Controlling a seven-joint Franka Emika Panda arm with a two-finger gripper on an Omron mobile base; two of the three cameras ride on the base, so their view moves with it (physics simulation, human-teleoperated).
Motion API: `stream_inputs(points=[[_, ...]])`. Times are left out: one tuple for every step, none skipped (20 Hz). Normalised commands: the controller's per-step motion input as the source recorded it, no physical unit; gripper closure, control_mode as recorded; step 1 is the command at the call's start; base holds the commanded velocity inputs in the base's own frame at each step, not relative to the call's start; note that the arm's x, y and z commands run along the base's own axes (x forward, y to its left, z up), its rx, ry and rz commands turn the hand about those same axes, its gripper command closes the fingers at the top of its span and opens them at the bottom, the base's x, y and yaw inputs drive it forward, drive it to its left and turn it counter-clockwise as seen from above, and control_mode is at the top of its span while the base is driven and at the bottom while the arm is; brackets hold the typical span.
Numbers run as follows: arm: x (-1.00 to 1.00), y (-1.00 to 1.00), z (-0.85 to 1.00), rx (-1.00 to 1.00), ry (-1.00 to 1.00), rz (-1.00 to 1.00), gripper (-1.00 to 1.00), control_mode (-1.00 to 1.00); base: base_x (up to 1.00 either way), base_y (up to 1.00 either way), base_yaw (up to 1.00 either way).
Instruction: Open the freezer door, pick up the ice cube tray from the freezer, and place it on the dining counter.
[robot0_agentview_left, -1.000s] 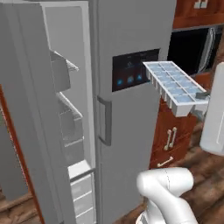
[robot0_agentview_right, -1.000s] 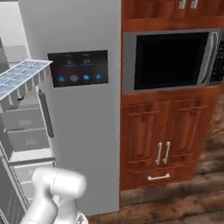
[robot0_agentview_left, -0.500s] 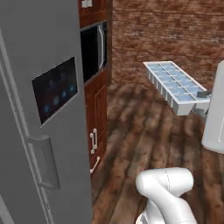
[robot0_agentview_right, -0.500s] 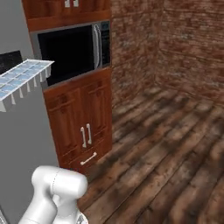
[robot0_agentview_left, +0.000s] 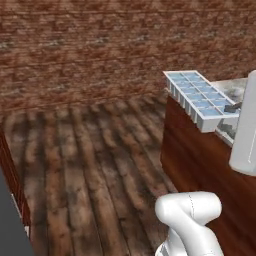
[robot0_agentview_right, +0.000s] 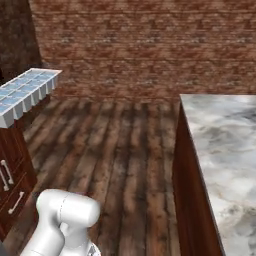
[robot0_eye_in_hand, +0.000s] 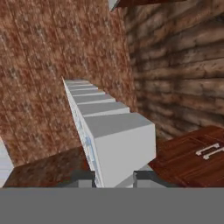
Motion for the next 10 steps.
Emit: stream_inputs(points=[[0.00, 0.00, 0.00, 0.00, 0.00, 0.00, 1.00, 1.00, 0.00, 0.00, -1.00], [0.00, 0.00, 0.00, 0.00, 0.00, 0.00, 1.00, 1.00, 0.00, 0.00, -1.00], [0.00, 0.00, 0.00, 0.00, 0.00, 0.00, 1.00, 1.00, 0.00, 0.00, -1.00], [0.00, 0.00, 0.00, 0.00, 0.00, 0.00, 1.00, 1.00, 0.00, 0.01, -1.00], [0.00, 0.00, 0.00, 0.00, 0.00, 0.00, 1.00, 1.00, 0.00, 0.02, -1.00], [0.00, 0.00, 0.00, 0.00, 0.00, 0.00, 1.00, 1.00, 0.00, 0.11, -1.00], [0.00, 0.00, 0.00, 0.00, 0.00, 0.00, 1.00, 1.00, 0.00, 0.17, -0.99], [0.00, 0.00, 0.00, 0.00, 0.00, 0.00, 1.00, 1.00, 0.10, 0.28, -0.95], [0.00, 0.00, 0.00, 0.00, 0.00, 0.00, 1.00, 1.00, 0.29, 0.41, -0.90], [0.00, 0.00, 0.00, 0.00, 0.00, 0.00, 1.00, 1.00, 0.44, 0.50, -0.85]])
